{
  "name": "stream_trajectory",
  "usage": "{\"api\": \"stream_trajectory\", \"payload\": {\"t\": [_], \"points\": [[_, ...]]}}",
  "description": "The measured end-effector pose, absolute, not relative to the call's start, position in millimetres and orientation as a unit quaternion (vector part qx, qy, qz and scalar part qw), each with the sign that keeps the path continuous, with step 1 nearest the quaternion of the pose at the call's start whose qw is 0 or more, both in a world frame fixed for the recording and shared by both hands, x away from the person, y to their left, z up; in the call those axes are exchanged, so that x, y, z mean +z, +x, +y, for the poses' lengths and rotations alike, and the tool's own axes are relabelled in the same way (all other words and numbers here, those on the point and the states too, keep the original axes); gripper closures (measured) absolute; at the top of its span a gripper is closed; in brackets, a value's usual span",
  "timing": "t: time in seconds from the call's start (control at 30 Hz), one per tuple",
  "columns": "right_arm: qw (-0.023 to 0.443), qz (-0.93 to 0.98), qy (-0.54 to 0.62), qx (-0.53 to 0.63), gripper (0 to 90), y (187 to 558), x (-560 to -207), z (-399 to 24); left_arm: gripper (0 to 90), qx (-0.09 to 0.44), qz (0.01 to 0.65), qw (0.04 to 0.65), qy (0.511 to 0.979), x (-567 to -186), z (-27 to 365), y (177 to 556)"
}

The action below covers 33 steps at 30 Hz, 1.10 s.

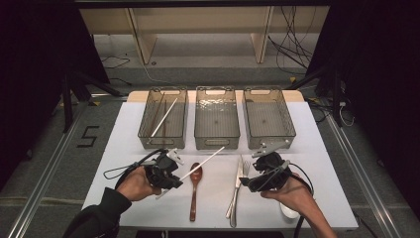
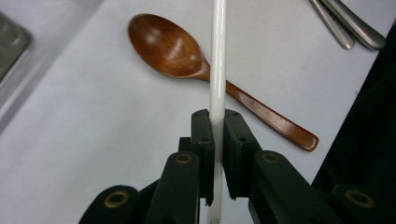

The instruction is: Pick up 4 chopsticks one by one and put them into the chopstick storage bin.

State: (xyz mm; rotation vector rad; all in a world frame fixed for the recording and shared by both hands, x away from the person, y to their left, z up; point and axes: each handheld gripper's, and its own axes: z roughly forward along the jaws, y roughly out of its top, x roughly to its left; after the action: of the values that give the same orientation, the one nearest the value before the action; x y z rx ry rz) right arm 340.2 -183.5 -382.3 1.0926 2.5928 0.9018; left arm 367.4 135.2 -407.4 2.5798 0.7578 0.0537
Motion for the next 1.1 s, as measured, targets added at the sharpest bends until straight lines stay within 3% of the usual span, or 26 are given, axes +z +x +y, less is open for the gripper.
{"api": "stream_trajectory", "payload": {"t": [0.57,1.1], "points": [[0.101,0.865,0.396,0.292,29.0,333.9,-402.6,-193.9,83.3,0.036,0.382,0.278,0.881,-377.1,193.7,415.6],[0.099,0.864,0.392,0.300,27.6,326.7,-404.9,-193.2,83.3,0.082,0.444,0.281,0.847,-354.2,212.1,478.7]]}}
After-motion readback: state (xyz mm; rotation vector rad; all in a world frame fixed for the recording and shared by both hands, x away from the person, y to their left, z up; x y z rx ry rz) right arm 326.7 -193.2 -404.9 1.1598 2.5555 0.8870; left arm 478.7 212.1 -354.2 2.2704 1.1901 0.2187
